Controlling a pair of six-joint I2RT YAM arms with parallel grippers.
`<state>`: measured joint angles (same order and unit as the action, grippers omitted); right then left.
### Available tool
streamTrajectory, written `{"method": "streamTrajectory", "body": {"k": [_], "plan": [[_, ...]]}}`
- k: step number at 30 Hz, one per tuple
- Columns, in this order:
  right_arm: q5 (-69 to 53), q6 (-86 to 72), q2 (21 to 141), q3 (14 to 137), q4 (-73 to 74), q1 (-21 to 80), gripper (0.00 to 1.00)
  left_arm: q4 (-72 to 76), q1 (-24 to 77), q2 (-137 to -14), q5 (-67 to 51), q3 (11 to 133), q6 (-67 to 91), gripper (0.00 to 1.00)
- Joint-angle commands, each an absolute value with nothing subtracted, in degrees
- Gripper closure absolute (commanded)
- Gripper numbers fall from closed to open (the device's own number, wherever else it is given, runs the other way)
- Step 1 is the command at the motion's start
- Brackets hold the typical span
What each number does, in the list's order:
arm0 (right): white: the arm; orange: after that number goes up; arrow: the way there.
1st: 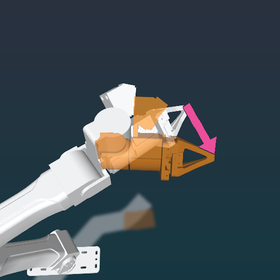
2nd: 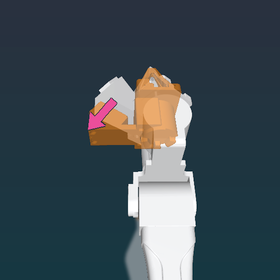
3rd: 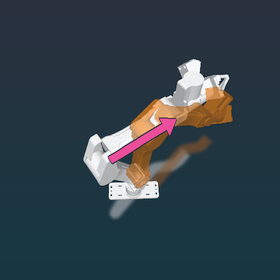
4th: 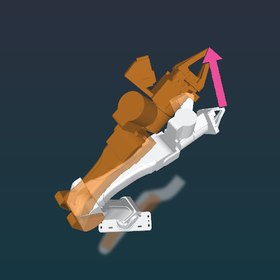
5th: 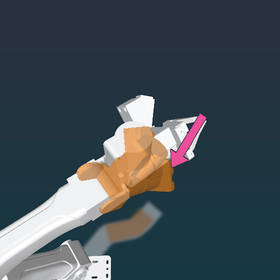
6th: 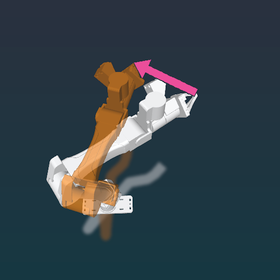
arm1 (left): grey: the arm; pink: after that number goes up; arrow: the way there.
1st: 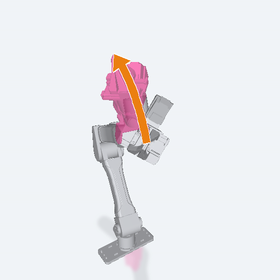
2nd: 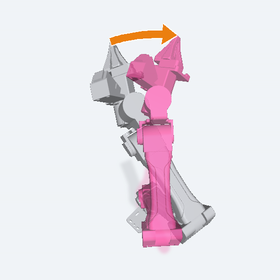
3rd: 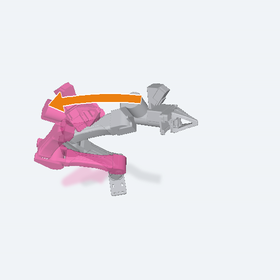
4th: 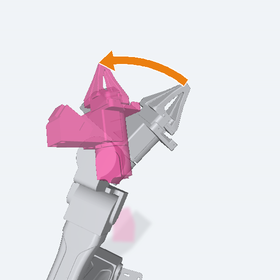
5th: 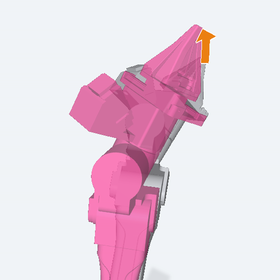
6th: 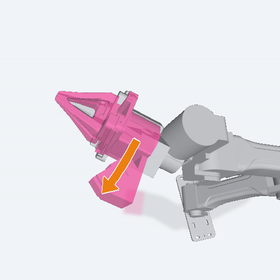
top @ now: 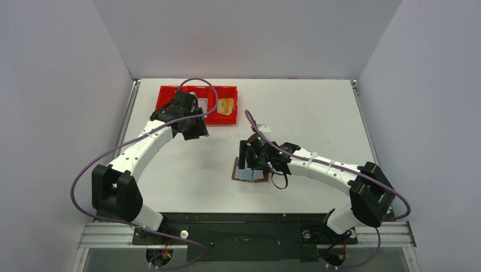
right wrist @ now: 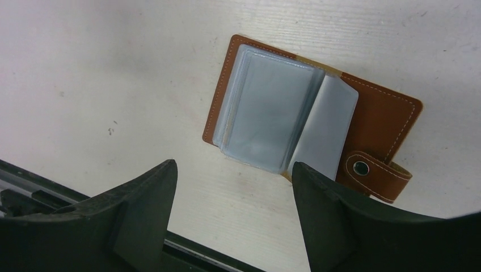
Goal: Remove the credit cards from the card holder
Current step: Remove the credit card from the card holder.
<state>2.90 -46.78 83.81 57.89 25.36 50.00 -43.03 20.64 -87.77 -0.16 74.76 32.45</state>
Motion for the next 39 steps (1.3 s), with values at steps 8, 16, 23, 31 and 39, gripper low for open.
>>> {"method": "streamTrajectory", "body": {"k": [8, 16, 23, 31, 39], "plan": [[5.5, -50.0, 93.2, 59.4, 20.1, 50.7, 0.34, -38.5, 22.2, -81.1, -3.1, 68.6, 30.3, 0.59], [6.8, -50.7, 95.4, 58.5, 20.2, 50.7, 0.36, -36.3, 22.7, -81.5, -4.1, 66.2, 30.8, 0.59], [7.1, -51.3, 95.7, 56.8, 19.0, 50.7, 0.4, -35.8, 23.4, -82.6, -4.1, 65.5, 30.9, 0.6], [7.0, -51.1, 96.7, 56.4, 18.5, 50.6, 0.43, -35.5, 24.3, -83.3, -4.0, 65.4, 31.4, 0.6], [6.3, -50.9, 97.8, 55.6, 16.9, 50.4, 0.52, -35.5, 24.9, -83.3, -4.1, 64.8, 31.8, 0.6]]}}
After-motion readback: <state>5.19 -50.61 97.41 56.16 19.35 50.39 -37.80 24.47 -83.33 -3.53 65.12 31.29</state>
